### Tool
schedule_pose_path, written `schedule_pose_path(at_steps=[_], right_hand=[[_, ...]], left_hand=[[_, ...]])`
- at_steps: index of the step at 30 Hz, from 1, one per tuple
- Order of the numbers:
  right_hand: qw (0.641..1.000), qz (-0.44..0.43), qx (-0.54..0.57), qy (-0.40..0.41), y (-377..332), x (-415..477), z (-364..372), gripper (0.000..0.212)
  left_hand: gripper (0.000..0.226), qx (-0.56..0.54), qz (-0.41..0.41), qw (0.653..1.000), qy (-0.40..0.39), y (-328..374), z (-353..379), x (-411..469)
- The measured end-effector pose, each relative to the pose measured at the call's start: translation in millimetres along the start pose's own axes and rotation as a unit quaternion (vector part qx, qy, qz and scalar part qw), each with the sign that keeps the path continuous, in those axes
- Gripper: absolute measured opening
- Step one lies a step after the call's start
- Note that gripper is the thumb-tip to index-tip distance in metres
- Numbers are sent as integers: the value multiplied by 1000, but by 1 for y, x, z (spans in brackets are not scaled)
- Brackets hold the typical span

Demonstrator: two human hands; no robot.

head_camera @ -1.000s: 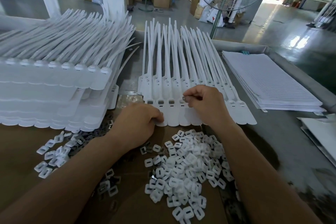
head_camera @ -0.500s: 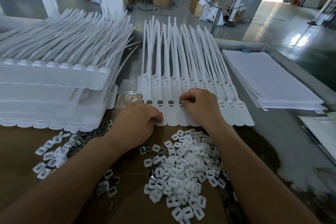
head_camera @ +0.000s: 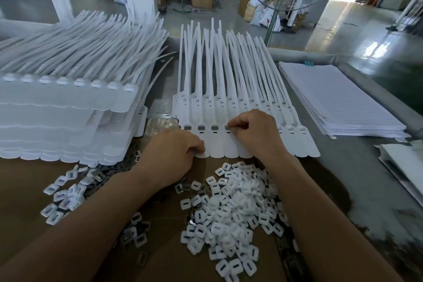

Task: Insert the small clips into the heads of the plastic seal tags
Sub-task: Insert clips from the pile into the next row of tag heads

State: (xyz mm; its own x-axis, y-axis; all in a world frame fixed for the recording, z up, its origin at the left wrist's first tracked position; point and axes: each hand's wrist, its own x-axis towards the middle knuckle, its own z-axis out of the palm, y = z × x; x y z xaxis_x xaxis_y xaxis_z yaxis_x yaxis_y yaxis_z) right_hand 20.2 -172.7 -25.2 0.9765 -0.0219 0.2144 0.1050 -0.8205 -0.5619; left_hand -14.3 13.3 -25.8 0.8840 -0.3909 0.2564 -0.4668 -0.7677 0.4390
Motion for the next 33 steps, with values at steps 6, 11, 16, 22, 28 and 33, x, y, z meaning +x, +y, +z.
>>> schedule_pose_path(at_steps=[6, 11, 16, 22, 28, 33], right_hand=[[1000, 5, 19, 9, 1, -1, -4, 17], [1000, -10, 22, -5, 1, -3, -4, 20], [1000, -17, 10, 12, 0, -3, -3, 21], [1000, -20, 13, 8, 0, -2, -6, 20], [987, -66, 108, -104, -21, -13, -21, 12], [937, -151, 46, -311, -43, -27, -21, 12]], left_hand=[[28, 0, -4, 1000, 1, -1, 1, 0], [29, 2, -4, 1000, 3, -1, 2, 0], [28, 1, -1, 1000, 1, -2, 1, 1], [26, -6, -6, 1000, 2, -1, 1, 2], [23, -48, -32, 998, -8, -1, -1, 3], [33, -54, -46, 997, -14, 2, -3, 3]])
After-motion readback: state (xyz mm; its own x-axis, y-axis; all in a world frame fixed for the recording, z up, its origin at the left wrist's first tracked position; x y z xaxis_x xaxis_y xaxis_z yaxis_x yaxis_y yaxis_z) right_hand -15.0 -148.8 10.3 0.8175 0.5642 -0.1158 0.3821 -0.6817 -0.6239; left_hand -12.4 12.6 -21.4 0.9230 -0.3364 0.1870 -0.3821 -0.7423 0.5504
